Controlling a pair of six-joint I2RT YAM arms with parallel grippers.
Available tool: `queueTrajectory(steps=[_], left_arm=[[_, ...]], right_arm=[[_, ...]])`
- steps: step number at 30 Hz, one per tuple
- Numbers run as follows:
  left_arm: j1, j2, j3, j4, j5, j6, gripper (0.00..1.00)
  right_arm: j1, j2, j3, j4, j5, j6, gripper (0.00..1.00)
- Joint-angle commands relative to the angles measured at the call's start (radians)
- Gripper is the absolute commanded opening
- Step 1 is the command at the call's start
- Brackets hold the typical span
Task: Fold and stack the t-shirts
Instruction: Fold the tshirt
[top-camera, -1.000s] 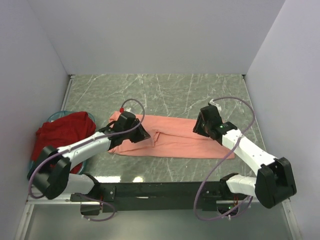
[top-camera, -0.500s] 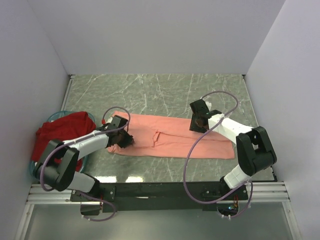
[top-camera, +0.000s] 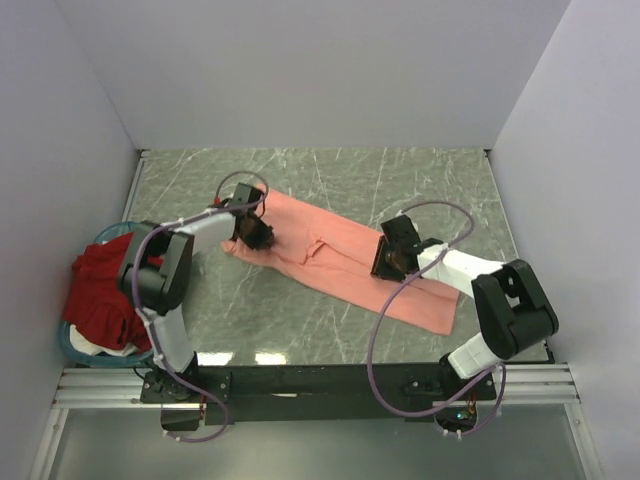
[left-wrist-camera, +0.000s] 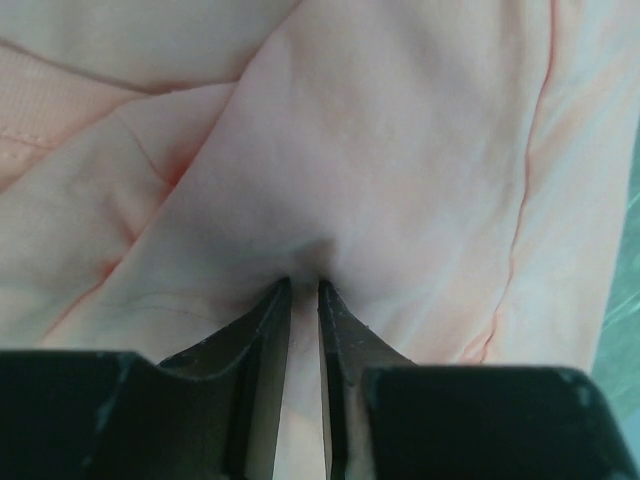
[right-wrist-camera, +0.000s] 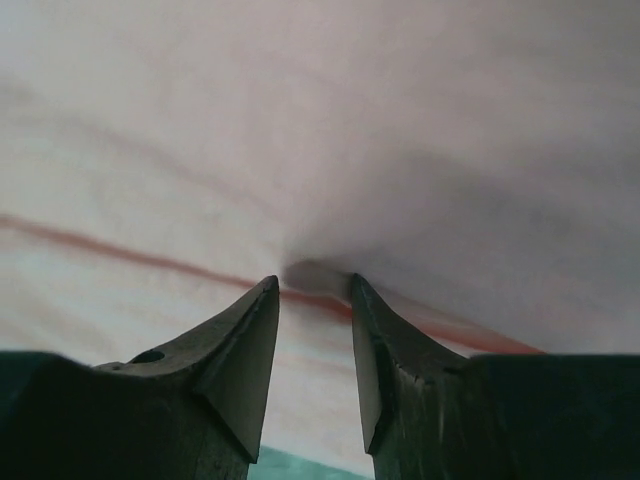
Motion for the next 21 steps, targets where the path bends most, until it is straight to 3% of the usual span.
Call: queueTrajectory(steps=[1, 7, 12, 17, 21], left_arm=[[0.018, 0.156, 0.154, -0.121, -0.106, 0.123, 0.24], [0.028, 0.388, 0.504, -0.206, -0.066, 0.269, 0.23], [0.026, 0.583, 0.760, -0.212, 0.145, 0.372, 0.19], [0.028, 0.695, 0.912, -0.207, 0.251, 0.415, 0.22], [0.029, 0.726, 0.976, -0.180, 0.316, 0.444, 0.32]], right_arm=[[0.056, -0.058, -0.101, 0.105, -0.173, 0.120, 0.42], [0.235, -0.144, -0.167, 0.259, -0.204, 0.330, 0.41], [0.396, -0.117, -0.101, 0.400, -0.188, 0.501, 0.41], [0.522, 0.029, 0.150, 0.322, -0.150, 0.470, 0.41], [0.532, 0.037, 0.224, 0.242, -0.084, 0.421, 0.41]])
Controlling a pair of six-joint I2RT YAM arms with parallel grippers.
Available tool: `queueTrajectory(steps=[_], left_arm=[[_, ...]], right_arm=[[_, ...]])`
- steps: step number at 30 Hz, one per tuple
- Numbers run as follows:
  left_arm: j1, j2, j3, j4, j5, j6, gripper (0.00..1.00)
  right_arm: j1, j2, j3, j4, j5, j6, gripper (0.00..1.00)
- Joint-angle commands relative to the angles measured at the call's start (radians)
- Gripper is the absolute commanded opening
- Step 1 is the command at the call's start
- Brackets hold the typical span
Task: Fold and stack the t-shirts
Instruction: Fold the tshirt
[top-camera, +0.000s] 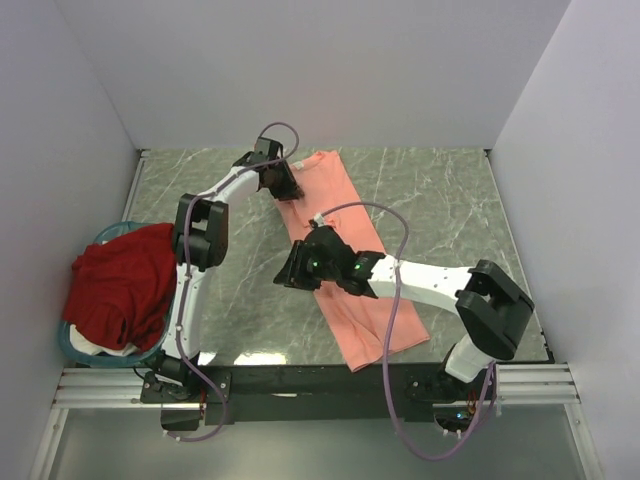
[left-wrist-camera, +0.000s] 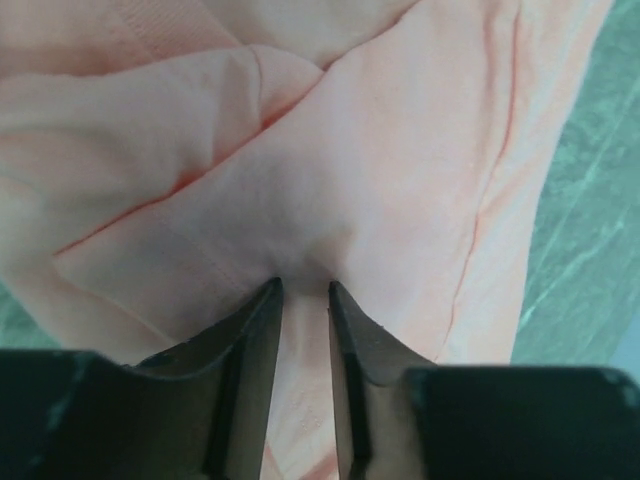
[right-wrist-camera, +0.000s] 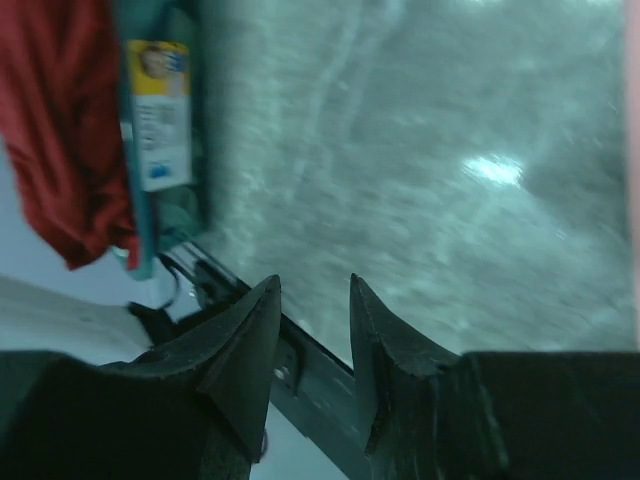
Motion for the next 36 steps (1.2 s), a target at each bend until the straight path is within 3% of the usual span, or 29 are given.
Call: queueTrajectory(steps=[1, 9, 13, 19, 24, 27, 32, 33, 36], left_arm=[[-0.004, 0.087, 0.033, -0.048, 0.085, 0.078, 0.34], [0.005, 0.191, 0.204, -0.096, 0.162, 0.111, 0.47], [0.022, 0.202, 0.218, -0.049, 0.260, 0.104, 0.59], [0.051, 0.075, 0.155, 0.081, 0.395, 0.096, 0.74], [0.084, -0.112, 0.090, 0.174, 0.432, 0.044, 0.76], [0.081, -0.259, -0.056, 0.205, 0.369, 0.001, 0.74], [0.013, -0.555, -0.522, 0.269, 0.170, -0.118, 0.58], [-0.032, -0.600, -0.670, 0.289, 0.121, -0.135, 0.54], [-0.135, -0.761, -0.922, 0.314, -0.019, -0.180, 0.49]], right_arm=[[0.000, -0.023, 0.053, -0.064, 0.103, -0.035, 0.41], [-0.002, -0.140, 0.058, -0.336, 0.385, -0.205, 0.44], [-0.020, -0.207, 0.007, -0.437, 0.482, -0.246, 0.48], [-0.042, -0.248, -0.105, -0.443, 0.456, -0.323, 0.58], [-0.063, -0.263, -0.148, -0.443, 0.467, -0.343, 0.61], [-0.136, -0.293, -0.177, -0.423, 0.428, -0.352, 0.61], [-0.242, -0.307, -0.195, -0.414, 0.378, -0.357, 0.60], [-0.262, -0.306, -0.195, -0.416, 0.375, -0.359, 0.60], [-0.293, -0.309, -0.220, -0.416, 0.367, -0.349, 0.60]])
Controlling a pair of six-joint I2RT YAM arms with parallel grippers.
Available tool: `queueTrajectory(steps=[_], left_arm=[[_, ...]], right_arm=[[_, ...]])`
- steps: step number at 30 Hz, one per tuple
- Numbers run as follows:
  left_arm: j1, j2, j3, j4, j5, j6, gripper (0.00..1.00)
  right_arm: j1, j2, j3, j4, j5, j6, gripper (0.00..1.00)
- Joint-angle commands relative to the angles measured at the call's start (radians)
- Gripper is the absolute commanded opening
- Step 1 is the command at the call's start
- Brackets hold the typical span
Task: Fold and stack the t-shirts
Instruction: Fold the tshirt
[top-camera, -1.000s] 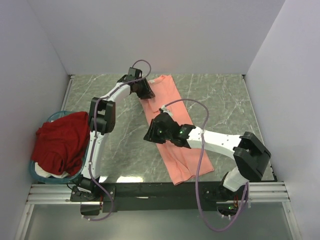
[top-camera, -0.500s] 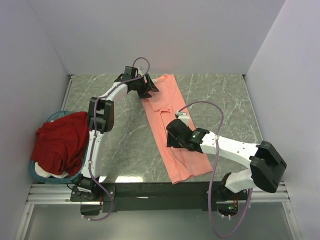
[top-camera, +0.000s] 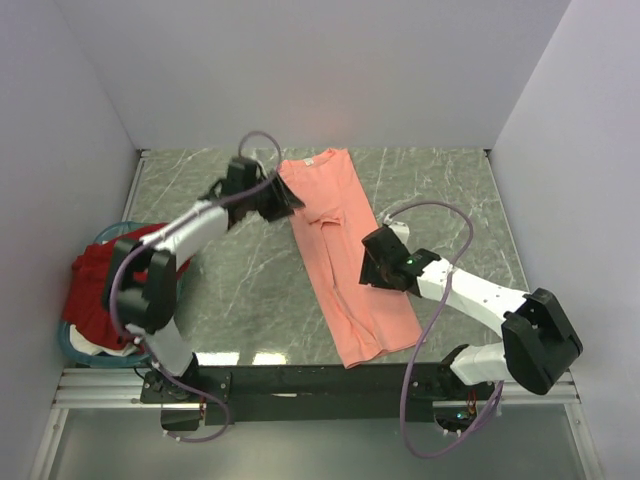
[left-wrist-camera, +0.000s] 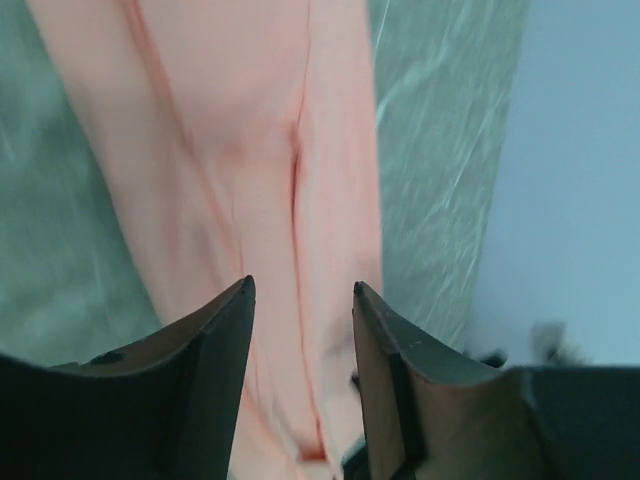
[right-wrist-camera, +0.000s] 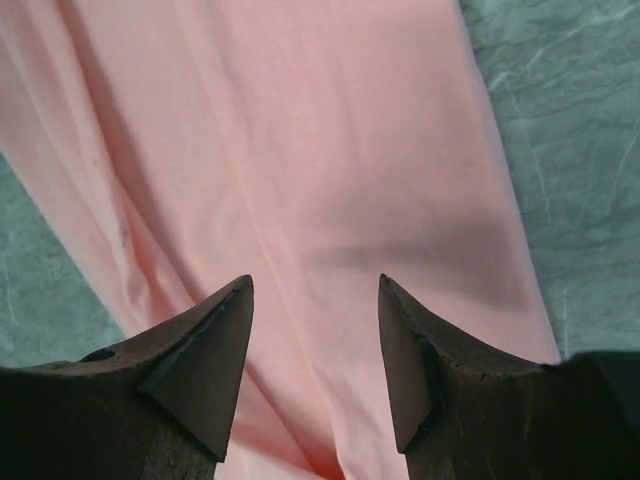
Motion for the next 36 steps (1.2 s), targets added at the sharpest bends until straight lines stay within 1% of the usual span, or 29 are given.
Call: queueTrajectory(steps=[1, 2, 3, 4, 5, 6, 9, 11, 12, 14, 16, 17, 20, 21, 23, 24, 25, 27, 30, 31, 32, 34, 35, 36], left_arm=[[-0.126, -0.135, -0.247, 0.039, -0.176, -0.087, 0.49], [-0.144, -0.169, -0.299, 0.046, -0.197, -0.105, 0.48], [-0.175, -0.204, -0.395, 0.051, -0.205, -0.114, 0.47], [-0.189, -0.271, -0.442, 0.066, -0.210, -0.125, 0.47], [-0.210, -0.305, -0.483, 0.073, -0.208, -0.131, 0.47], [-0.219, -0.365, -0.553, 0.070, -0.211, -0.131, 0.46], [-0.239, -0.471, -0.658, 0.045, -0.205, -0.136, 0.46], [-0.239, -0.516, -0.686, 0.002, -0.217, -0.133, 0.46], [-0.239, -0.555, -0.706, -0.007, -0.232, -0.128, 0.46], [-0.238, -0.588, -0.720, -0.053, -0.249, -0.127, 0.47], [-0.238, -0.614, -0.715, -0.088, -0.286, -0.116, 0.47], [-0.236, -0.620, -0.701, -0.116, -0.294, -0.110, 0.47], [-0.218, -0.628, -0.681, -0.145, -0.317, -0.090, 0.48], [-0.210, -0.628, -0.668, -0.163, -0.320, -0.082, 0.48], [-0.180, -0.634, -0.652, -0.179, -0.308, -0.062, 0.47], [-0.170, -0.642, -0.648, -0.191, -0.300, -0.055, 0.48], [-0.163, -0.646, -0.643, -0.200, -0.285, -0.039, 0.47], [-0.155, -0.672, -0.632, -0.222, -0.282, -0.025, 0.47], [-0.157, -0.718, -0.652, -0.246, -0.266, -0.010, 0.45], [-0.157, -0.731, -0.666, -0.239, -0.251, -0.011, 0.43], [-0.163, -0.738, -0.696, -0.227, -0.213, -0.010, 0.39], [-0.181, -0.764, -0.721, -0.205, -0.190, -0.024, 0.35], [-0.214, -0.769, -0.738, -0.202, -0.181, -0.028, 0.32], [-0.233, -0.772, -0.741, -0.200, -0.182, -0.033, 0.31]], right_arm=[[-0.028, -0.035, -0.051, 0.020, -0.010, -0.002, 0.60], [-0.034, -0.038, -0.068, 0.021, -0.010, 0.003, 0.60], [-0.042, -0.049, -0.100, 0.023, -0.013, 0.016, 0.59], [-0.040, -0.055, -0.117, 0.026, -0.013, 0.027, 0.59], [-0.040, -0.063, -0.137, 0.030, -0.029, 0.038, 0.59], [-0.040, -0.080, -0.182, 0.047, -0.033, 0.058, 0.58], [-0.028, -0.113, -0.255, 0.096, -0.108, 0.113, 0.56], [0.010, -0.126, -0.279, 0.119, -0.128, 0.148, 0.55], [0.028, -0.133, -0.292, 0.144, -0.141, 0.193, 0.55], [0.082, -0.131, -0.302, 0.182, -0.162, 0.237, 0.55], [0.124, -0.109, -0.296, 0.250, -0.191, 0.320, 0.54], [0.180, -0.095, -0.290, 0.276, -0.197, 0.375, 0.54], [0.269, -0.013, -0.231, 0.369, -0.223, 0.467, 0.54], [0.285, 0.033, -0.202, 0.413, -0.234, 0.487, 0.54], [0.302, 0.092, -0.173, 0.446, -0.257, 0.515, 0.54], [0.314, 0.104, -0.138, 0.464, -0.282, 0.514, 0.52], [0.320, 0.109, -0.116, 0.455, -0.262, 0.509, 0.52], [0.334, 0.089, -0.078, 0.350, -0.205, 0.489, 0.52], [0.335, 0.020, -0.123, 0.298, -0.142, 0.483, 0.53], [0.335, 0.000, -0.140, 0.287, -0.126, 0.484, 0.53], [0.335, -0.035, -0.156, 0.277, -0.106, 0.488, 0.53], [0.335, -0.066, -0.196, 0.251, -0.093, 0.491, 0.53], [0.339, -0.093, -0.216, 0.241, -0.086, 0.492, 0.53], [0.343, -0.109, -0.229, 0.239, -0.082, 0.494, 0.52]])
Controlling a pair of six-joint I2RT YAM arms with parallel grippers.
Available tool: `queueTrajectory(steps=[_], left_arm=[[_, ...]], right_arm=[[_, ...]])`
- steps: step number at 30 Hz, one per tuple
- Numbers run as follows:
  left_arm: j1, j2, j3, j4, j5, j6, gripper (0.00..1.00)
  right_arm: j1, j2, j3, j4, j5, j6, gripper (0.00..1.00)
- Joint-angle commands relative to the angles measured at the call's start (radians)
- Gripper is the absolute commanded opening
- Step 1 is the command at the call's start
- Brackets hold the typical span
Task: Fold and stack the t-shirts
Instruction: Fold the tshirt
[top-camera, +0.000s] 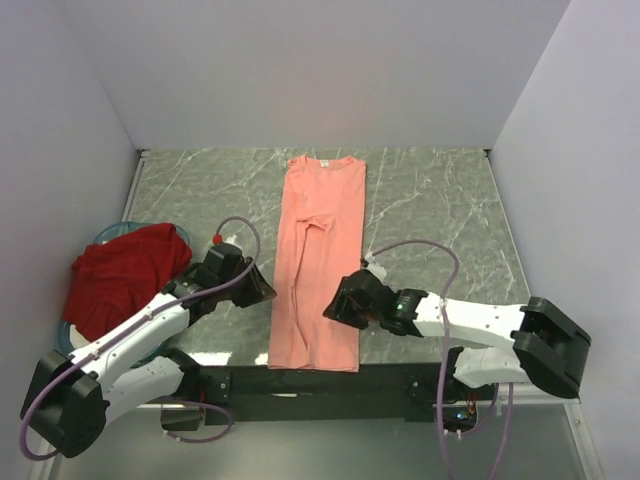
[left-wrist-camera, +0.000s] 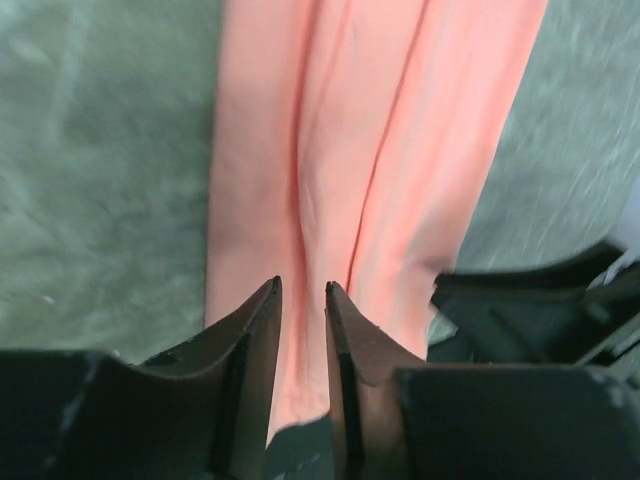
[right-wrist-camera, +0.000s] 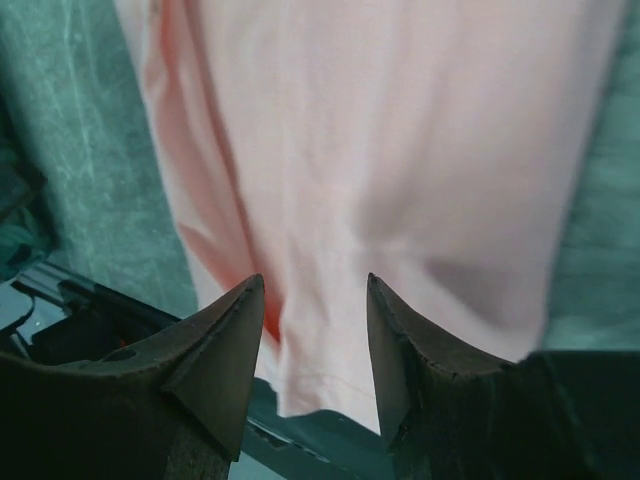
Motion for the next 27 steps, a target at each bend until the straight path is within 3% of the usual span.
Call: queueTrajectory(steps=[1, 5, 14, 19, 23, 27], left_arm=[[-0.068, -0.021, -0.034, 0.016, 0.052, -0.010, 0.30], [-0.147, -0.027, -0.067, 0.042, 0.049, -0.037, 0.23], [-0.285, 0.036, -0.107, 0.070, 0.031, -0.065, 0.19], [-0.323, 0.057, -0.115, 0.029, 0.019, -0.054, 0.18], [-0.325, 0.027, -0.115, -0.014, 0.017, -0.033, 0.19], [-0.326, -0.022, -0.086, -0.041, 0.044, -0.022, 0.24]], right_arm=[[0.016, -0.072, -0.058, -0.062, 0.073, 0.022, 0.52], [0.021, -0.107, -0.140, -0.046, 0.041, 0.045, 0.52], [0.081, -0.139, -0.266, 0.002, -0.033, 0.146, 0.52], [0.093, -0.260, -0.317, -0.097, -0.009, 0.174, 0.52], [0.093, -0.400, -0.212, -0.196, 0.057, 0.111, 0.52], [0.072, -0.357, -0.032, -0.220, 0.174, -0.021, 0.52]])
